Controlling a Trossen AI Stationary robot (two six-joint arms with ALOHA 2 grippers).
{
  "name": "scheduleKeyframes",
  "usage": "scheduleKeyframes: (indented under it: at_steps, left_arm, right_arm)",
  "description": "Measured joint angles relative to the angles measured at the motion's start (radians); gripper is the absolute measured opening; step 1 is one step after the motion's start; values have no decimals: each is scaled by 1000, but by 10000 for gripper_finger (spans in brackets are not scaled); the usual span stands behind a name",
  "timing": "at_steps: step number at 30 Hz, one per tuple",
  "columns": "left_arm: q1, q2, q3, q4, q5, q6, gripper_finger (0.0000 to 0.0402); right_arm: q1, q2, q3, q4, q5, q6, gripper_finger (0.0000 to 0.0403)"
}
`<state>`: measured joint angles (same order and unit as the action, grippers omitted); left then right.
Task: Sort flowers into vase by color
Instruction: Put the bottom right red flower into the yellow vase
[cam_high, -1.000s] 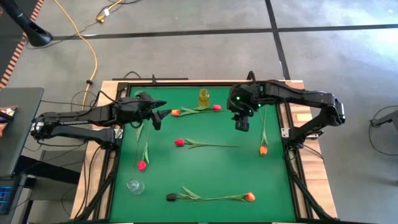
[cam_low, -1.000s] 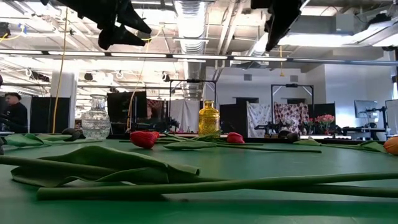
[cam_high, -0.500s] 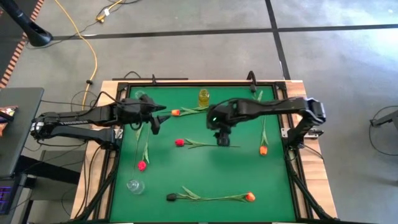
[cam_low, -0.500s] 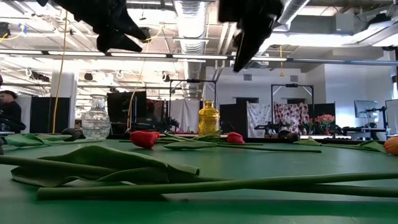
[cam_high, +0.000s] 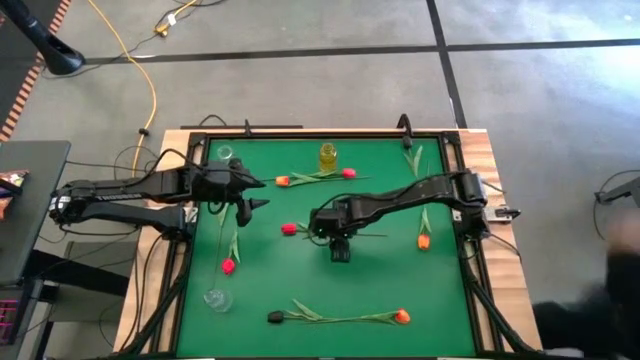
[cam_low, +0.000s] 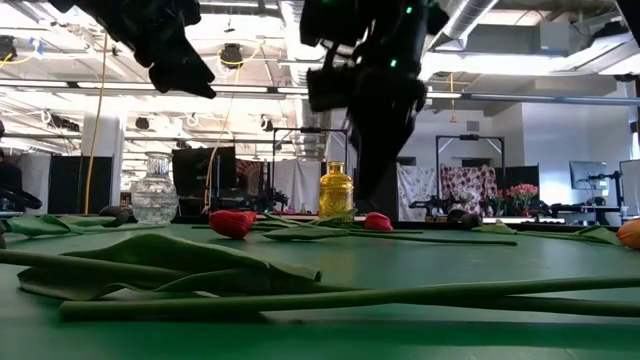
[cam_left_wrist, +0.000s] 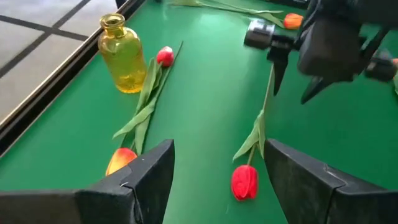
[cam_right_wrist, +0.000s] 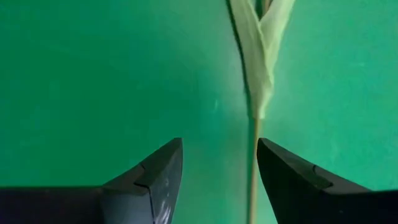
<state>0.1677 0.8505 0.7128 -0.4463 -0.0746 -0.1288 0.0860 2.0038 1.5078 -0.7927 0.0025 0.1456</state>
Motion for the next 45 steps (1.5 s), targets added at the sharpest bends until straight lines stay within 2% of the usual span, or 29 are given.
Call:
scheduleKeyframes:
  at_steps: [6, 15, 21, 30, 37, 45]
  left_arm:
    - [0, 0, 0, -9, 0, 16, 236]
    - [0, 0, 0, -13, -12, 6, 236]
    - [0, 0, 0, -12, -18, -35, 236]
    - [0, 0, 0, -22, -18, -102, 236]
    - [0, 0, 0, -63, -19, -121, 236]
    - [0, 0, 0, -68, -46, -117, 236]
  right_arm:
    - [-2, 67, -1, 34, 36, 38, 220]
    - [-20, 52, 0, 34, 76, -1, 207]
    - [-45, 69, 0, 41, 58, -65, 202]
    - [-58, 100, -3, 73, -6, -75, 179]
    - [-42, 103, -68, 87, 1, -38, 131]
    - [-41, 91, -78, 94, -3, 14, 25]
